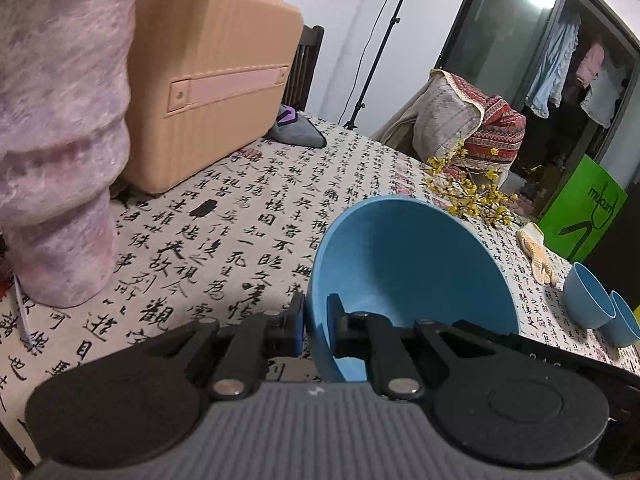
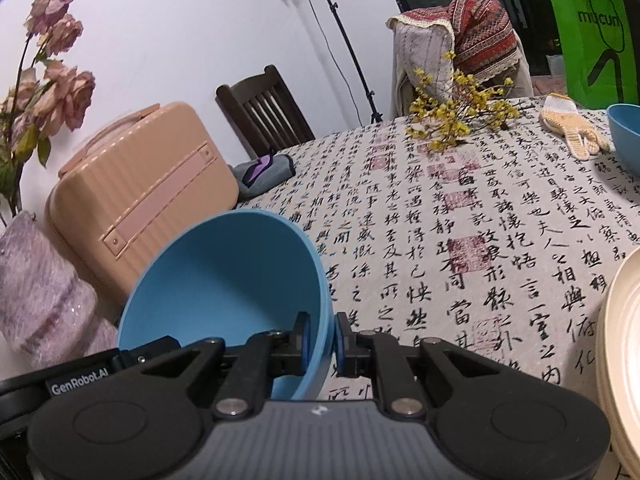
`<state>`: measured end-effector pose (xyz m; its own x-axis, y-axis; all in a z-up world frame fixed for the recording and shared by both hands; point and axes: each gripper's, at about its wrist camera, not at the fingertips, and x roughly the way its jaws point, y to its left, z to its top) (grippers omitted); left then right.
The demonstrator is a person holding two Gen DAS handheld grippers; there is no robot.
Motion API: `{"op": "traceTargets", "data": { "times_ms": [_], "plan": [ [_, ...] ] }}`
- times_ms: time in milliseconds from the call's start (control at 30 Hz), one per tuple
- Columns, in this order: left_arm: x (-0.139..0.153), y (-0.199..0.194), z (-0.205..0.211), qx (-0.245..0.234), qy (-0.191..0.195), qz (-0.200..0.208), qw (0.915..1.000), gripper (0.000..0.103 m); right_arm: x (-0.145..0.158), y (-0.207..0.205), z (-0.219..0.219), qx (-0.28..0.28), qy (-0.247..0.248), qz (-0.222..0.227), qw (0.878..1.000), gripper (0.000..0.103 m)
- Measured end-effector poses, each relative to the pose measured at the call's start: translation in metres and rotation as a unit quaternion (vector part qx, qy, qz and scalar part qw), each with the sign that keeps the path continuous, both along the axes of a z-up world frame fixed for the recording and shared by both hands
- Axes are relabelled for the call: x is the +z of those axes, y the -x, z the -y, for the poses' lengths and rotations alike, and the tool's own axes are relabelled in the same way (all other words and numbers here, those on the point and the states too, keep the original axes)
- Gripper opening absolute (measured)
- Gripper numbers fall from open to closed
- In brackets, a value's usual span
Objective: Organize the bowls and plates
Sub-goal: 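Carry the held blue bowl across the table toward the cream plate stack, then lower the blue bowl onto the table and open both grippers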
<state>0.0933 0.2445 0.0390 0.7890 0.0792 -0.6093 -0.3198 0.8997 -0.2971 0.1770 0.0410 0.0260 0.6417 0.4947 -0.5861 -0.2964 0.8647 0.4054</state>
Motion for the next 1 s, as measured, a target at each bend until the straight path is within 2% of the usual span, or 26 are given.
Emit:
{"op": "traceTargets", "data": {
  "times_ms": [700, 1000],
  "plan": [
    [-0.028, -0.022, -0.010, -0.009, 0.016, -0.061, 0.9980, 0.011, -0.023, -0.012, -0.014, -0.007, 0.024, -0.039, 0.999, 0.012],
    [-0.026, -0.039, -0.006, -0.025, -0.004, -0.076, 0.9968, 0.011, -0.027, -0.018, -0.014, -0.019, 0.036, -0.046, 0.998, 0.013]
  ]
}}
